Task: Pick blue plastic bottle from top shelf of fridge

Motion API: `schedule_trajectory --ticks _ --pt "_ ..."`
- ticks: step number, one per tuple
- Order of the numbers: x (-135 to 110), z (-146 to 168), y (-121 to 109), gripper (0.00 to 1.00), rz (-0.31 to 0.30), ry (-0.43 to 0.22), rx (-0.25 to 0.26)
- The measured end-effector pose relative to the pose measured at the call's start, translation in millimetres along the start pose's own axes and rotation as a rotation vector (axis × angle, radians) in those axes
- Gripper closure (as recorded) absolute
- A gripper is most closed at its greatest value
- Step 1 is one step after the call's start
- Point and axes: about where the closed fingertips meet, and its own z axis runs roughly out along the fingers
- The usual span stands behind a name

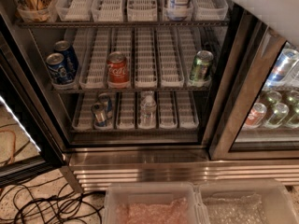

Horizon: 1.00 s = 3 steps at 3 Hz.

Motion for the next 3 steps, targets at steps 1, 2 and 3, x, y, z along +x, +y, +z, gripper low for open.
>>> schedule_trajectory --ticks 1,2,3 --pt "-5.5 -11.6 1.8 1.0 -0.015 -0.009 -0.029" --pt "-8.5 -17.0 1.4 1.0 -0.018 -0.012 -0.038" --pt "-11.6 -20.1 2.1 1.0 -0.021 -0.014 -0.049"
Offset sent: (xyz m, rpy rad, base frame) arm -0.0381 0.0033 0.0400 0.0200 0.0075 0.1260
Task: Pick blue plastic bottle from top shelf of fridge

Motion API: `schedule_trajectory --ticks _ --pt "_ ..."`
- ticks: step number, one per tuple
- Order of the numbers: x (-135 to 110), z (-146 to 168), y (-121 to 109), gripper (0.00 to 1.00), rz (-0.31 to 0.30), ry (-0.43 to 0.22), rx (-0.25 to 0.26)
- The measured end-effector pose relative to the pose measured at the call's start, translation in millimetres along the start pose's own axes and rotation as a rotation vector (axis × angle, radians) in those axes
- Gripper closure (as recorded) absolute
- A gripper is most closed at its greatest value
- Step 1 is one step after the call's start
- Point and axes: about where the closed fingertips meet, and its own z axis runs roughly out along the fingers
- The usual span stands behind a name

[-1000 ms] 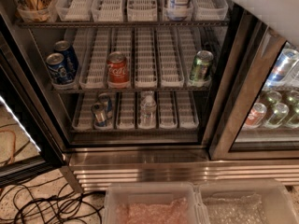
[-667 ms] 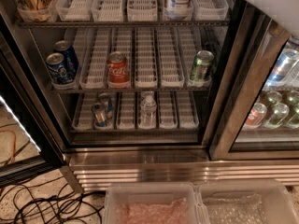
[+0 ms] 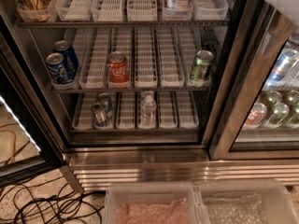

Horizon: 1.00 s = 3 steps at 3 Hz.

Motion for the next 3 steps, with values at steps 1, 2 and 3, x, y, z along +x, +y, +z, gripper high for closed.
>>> schedule_trajectory --ticks 1,2,3 --pt "-2.3 -1.7 0.2 1.0 -0.003 0.0 -0.007" --pt "-5.3 -2.9 0.3 1.0 -0.008 0.0 -0.013" --pt "-9.7 -6.7 -0.5 1.0 -0.013 0.012 -0.025"
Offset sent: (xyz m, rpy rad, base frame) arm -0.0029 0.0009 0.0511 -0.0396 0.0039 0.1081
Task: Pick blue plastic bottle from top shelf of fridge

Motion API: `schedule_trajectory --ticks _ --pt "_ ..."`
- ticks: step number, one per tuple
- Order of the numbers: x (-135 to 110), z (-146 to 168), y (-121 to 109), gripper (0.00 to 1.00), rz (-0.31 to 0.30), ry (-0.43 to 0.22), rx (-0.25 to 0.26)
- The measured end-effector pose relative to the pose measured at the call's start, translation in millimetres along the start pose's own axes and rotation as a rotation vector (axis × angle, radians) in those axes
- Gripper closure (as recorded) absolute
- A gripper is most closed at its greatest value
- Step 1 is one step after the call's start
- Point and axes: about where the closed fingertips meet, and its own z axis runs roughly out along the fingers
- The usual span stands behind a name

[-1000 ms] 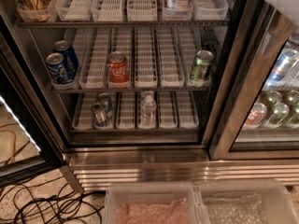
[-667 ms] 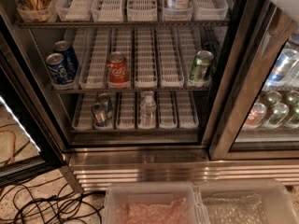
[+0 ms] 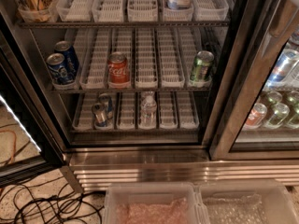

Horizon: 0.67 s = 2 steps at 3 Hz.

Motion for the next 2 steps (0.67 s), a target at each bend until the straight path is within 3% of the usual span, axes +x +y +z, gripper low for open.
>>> schedule_trajectory --ticks 1,2 --pt "-1.2 -3.3 -0.6 1.0 -0.001 0.014 -0.005" --pt "4.8 -17.8 -2.7 1.0 0.017 0.075 -0.012"
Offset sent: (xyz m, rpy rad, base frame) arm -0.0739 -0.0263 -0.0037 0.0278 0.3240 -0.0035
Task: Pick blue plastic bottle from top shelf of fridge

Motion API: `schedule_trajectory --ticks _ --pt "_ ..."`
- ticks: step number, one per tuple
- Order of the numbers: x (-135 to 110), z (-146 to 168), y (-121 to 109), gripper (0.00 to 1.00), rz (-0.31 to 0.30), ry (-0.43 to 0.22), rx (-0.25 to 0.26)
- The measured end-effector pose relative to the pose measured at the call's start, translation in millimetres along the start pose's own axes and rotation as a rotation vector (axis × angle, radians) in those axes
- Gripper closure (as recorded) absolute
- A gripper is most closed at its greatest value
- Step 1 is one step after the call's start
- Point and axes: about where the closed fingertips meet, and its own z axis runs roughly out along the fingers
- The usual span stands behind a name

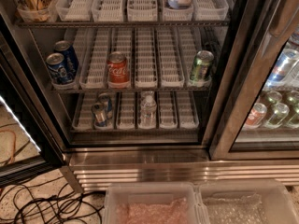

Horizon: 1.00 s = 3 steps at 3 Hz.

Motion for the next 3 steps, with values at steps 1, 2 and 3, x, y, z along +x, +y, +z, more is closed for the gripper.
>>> schedule_trajectory --ticks 1,2,3 --pt "26.7 -32.6 6.7 1.0 0.042 0.145 -0.052" --pt "39.5 -43.8 11.0 1.0 0.056 0.197 -0.073" --pt "39.6 -43.8 11.0 1.0 0.056 0.198 -0.073"
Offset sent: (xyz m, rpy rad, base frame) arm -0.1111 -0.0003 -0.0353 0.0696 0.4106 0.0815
